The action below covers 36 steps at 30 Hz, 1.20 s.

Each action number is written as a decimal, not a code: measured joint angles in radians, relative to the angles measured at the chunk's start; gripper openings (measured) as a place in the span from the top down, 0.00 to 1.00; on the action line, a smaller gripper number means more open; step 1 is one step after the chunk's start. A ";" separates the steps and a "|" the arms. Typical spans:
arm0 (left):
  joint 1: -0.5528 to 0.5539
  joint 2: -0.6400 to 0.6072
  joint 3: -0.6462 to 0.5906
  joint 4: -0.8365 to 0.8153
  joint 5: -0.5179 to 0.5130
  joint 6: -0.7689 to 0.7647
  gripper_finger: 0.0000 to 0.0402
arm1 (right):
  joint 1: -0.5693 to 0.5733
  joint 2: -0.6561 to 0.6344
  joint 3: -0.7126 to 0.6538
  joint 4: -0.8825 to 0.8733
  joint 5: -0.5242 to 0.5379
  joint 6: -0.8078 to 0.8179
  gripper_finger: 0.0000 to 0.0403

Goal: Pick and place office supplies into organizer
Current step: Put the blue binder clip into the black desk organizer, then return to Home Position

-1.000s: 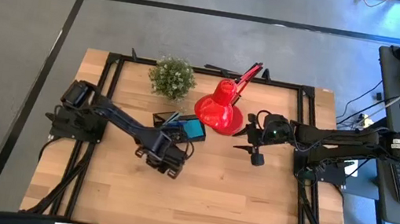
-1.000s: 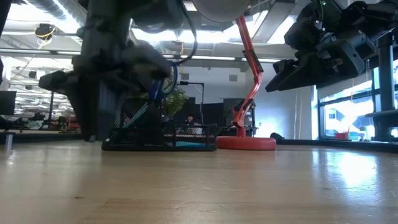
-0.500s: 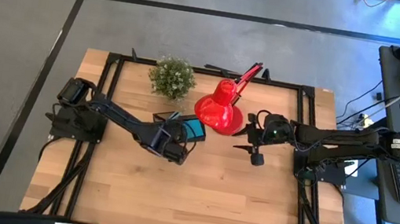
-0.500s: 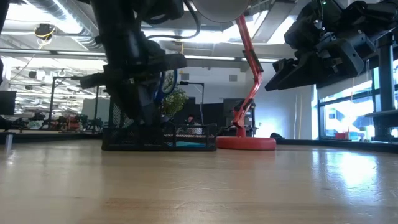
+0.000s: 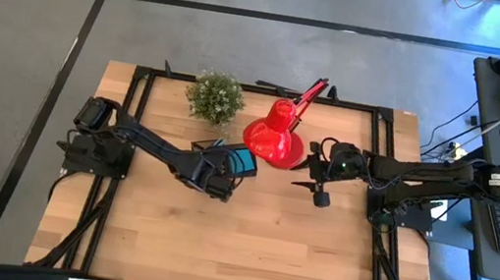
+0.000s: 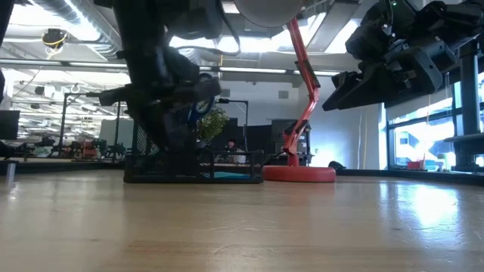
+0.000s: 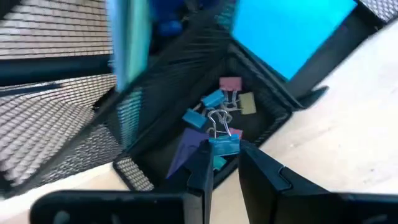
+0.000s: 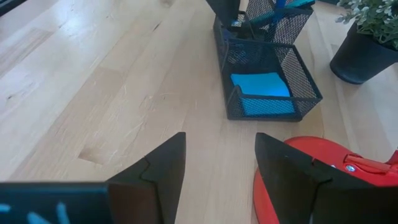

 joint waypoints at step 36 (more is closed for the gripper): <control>-0.134 -0.455 -0.116 0.026 -0.223 0.244 0.79 | 0.000 0.000 0.000 -0.006 0.000 0.011 0.52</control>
